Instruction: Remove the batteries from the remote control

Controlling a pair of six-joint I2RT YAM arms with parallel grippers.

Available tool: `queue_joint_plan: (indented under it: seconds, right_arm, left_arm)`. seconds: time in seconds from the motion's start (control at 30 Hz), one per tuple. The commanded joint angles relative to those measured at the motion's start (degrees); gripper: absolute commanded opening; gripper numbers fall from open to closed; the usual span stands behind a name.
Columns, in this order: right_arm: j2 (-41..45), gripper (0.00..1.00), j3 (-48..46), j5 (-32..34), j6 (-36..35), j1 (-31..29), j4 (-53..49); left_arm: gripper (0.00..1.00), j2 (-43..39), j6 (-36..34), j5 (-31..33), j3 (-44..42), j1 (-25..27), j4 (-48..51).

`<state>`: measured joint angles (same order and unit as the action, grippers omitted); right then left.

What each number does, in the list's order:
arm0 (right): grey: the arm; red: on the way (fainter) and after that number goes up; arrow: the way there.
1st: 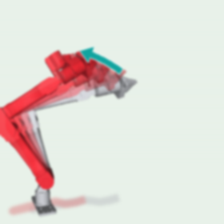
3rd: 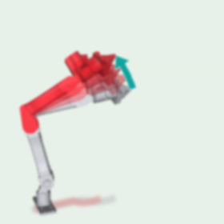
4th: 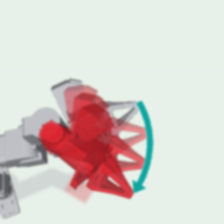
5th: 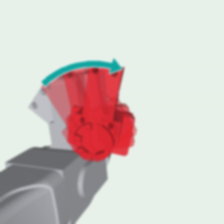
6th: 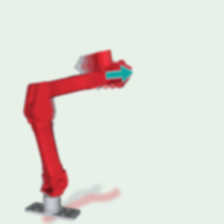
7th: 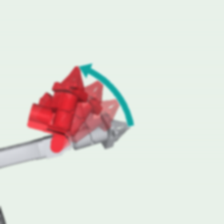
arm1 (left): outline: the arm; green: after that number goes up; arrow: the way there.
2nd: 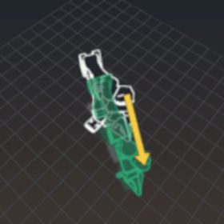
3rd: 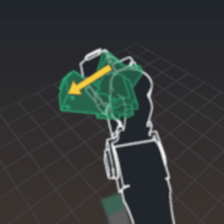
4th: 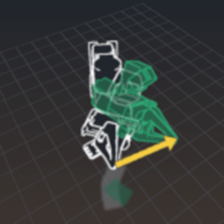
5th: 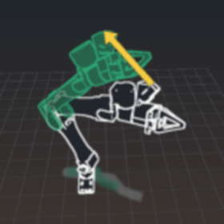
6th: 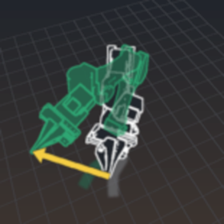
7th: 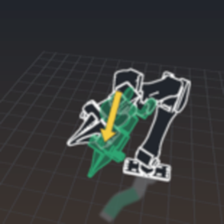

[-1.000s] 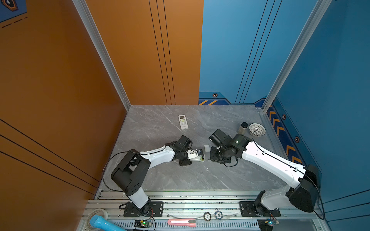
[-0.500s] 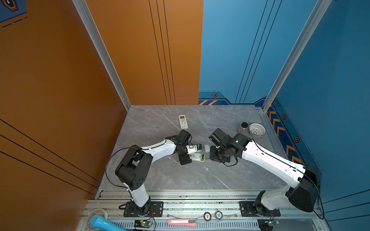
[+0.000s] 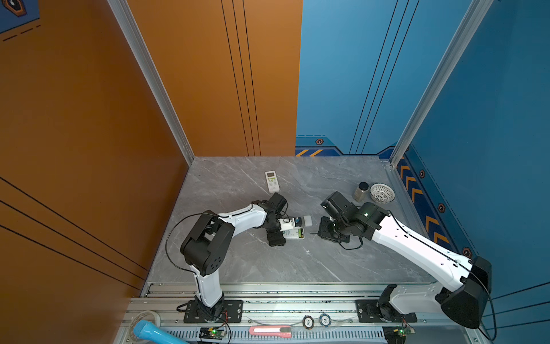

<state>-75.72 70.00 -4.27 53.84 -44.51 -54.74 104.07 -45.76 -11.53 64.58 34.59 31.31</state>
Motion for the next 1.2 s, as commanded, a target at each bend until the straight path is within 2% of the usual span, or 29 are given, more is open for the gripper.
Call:
queue_joint_plan:
  seconds: [0.0, 0.1, 0.17, 0.3, 0.73, 1.17]
  right_arm:
    - [1.31, 0.0, -0.56, -0.07, -1.58, 0.32, 1.3]
    - [1.09, 0.0, -1.5, -0.42, -1.39, 0.26, 1.68]
    - [0.74, 0.0, -1.98, -0.4, -1.36, -0.43, 2.09]
    - [-0.73, 0.0, -1.93, 0.64, -1.7, -1.01, 1.44]
    - [-9.47, 0.0, 2.24, 2.57, -4.4, -4.79, -0.06]
    - [-8.92, 0.0, 4.76, 2.13, -3.74, -4.6, -1.42]
  left_arm:
    - [0.72, 0.85, 0.29, -1.73, -0.1, 1.12, 3.85]
    - [0.62, 0.35, 0.96, -1.02, -1.09, 2.37, 3.48]
    - [0.49, -0.04, 1.96, 0.25, -2.15, 3.07, 2.02]
    - [0.39, -1.38, 2.51, 2.79, -4.32, 4.79, -1.04]
    - [0.28, -3.07, 2.88, 4.86, -6.92, 6.46, -2.48]
    - [0.28, -3.15, 3.21, 4.77, -6.55, 6.5, -2.5]
